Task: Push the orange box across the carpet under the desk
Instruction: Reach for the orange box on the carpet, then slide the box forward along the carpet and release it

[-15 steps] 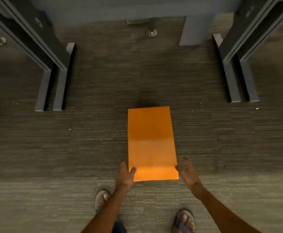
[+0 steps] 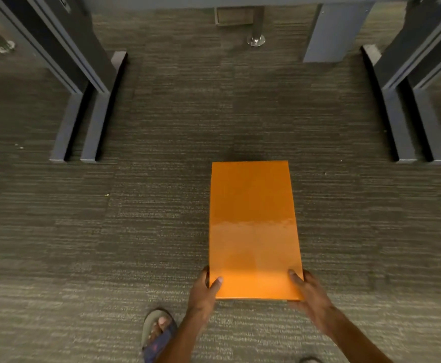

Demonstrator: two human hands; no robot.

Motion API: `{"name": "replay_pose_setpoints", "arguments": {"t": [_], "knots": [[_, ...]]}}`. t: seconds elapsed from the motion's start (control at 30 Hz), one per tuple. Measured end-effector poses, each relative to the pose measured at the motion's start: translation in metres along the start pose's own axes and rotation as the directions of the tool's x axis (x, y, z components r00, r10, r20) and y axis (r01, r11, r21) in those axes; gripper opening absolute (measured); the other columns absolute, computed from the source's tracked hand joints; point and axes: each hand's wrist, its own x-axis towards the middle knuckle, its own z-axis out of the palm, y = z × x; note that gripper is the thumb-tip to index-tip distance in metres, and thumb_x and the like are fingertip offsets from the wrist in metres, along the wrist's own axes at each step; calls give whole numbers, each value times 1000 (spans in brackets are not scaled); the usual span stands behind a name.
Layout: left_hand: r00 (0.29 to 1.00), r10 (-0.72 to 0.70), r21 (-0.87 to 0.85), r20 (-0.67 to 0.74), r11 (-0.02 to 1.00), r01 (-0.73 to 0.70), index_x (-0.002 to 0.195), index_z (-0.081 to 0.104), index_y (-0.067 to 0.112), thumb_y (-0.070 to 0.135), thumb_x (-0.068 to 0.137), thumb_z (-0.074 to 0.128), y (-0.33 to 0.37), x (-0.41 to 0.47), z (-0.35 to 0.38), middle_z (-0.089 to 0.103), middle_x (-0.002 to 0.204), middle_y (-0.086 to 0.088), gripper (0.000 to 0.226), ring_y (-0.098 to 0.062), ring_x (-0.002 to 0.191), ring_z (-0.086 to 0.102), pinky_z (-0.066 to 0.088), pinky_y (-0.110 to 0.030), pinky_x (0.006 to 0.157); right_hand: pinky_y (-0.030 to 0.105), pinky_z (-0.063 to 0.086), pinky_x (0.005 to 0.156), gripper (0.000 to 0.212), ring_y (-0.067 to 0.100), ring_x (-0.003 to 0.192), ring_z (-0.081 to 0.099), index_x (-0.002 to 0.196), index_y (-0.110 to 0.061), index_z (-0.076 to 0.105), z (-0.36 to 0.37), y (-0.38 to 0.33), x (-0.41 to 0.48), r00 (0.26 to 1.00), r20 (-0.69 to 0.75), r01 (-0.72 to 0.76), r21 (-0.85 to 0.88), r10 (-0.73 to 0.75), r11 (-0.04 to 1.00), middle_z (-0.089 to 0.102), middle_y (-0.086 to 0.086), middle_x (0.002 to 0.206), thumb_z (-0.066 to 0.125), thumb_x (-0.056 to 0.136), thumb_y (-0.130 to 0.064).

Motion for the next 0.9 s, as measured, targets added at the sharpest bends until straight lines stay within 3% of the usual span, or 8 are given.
{"name": "replay_pose_setpoints", "arguments": {"t": [0.13, 0.3, 0.4, 0.5, 0.6, 0.7, 0.8, 0.9], "knots": [[998, 46, -82, -35, 995, -49, 144, 48, 20, 18, 98, 60, 2, -11, 0, 61, 132, 3, 48, -20, 117, 57, 45, -35, 102, 54, 53, 89, 54, 30, 115, 57, 147, -31, 40, -1, 9, 1, 995, 58, 74, 7, -75, 997, 58, 1, 131, 59, 96, -30], [997, 58, -169, -52, 983, -66, 146, 46, 14, 14, 98, 59, 8, -15, -10, 59, 139, -2, 50, -21, 122, 56, 43, -35, 102, 44, 53, 89, 50, 20, 111, 61, 142, -39, 45, 10, 5, -9, 992, 52, 109, 60, -113, 992, 63, -5, 127, 59, 96, -26], [994, 92, -165, -51, 981, -99, 147, 46, 15, 14, 99, 57, 25, -13, -26, 59, 138, 0, 49, -20, 123, 55, 42, -33, 105, 53, 43, 106, 52, 23, 123, 56, 143, -38, 45, 22, -9, -8, 991, 65, 116, 77, -121, 990, 60, -5, 136, 61, 94, -27], [990, 105, -181, -93, 976, -121, 143, 48, 17, 11, 97, 59, 47, 1, -48, 60, 134, 1, 48, -18, 118, 56, 42, -28, 102, 56, 42, 107, 47, 24, 120, 57, 140, -38, 48, 43, -32, -4, 982, 90, 159, 69, -165, 985, 61, -7, 132, 59, 96, -25], [978, 164, -112, -127, 978, -178, 142, 54, 17, 22, 95, 63, 67, 24, -70, 62, 138, -6, 48, -29, 126, 59, 48, -43, 106, 48, 50, 99, 41, 19, 108, 60, 136, -36, 52, 70, -59, 8, 982, 64, 176, 69, -180, 982, 62, -7, 124, 58, 97, -24], [973, 198, -59, -117, 977, -206, 144, 52, 18, 24, 99, 57, 89, 48, -95, 60, 142, -7, 46, -31, 128, 57, 47, -50, 106, 51, 48, 101, 41, 21, 111, 58, 138, -34, 52, 94, -83, 25, 982, 62, 174, 53, -177, 983, 60, -3, 127, 57, 97, -27], [941, 335, -39, -49, 941, -337, 139, 56, 23, 26, 102, 52, 110, 60, -116, 64, 136, 0, 38, -22, 122, 61, 50, -42, 99, 56, 42, 105, 41, 20, 119, 53, 139, -33, 49, 114, -105, 41, 977, 91, 191, 49, -195, 980, 57, -9, 125, 56, 99, -29], [906, 422, -42, -32, 905, -423, 139, 57, 20, 37, 97, 54, 124, 76, -131, 67, 133, -2, 45, -20, 120, 64, 52, -40, 99, 58, 44, 102, 49, 30, 131, 46, 144, -30, 45, 134, -125, 59, 981, 53, 183, 70, -187, 981, 49, 1, 140, 58, 97, -31]]}}
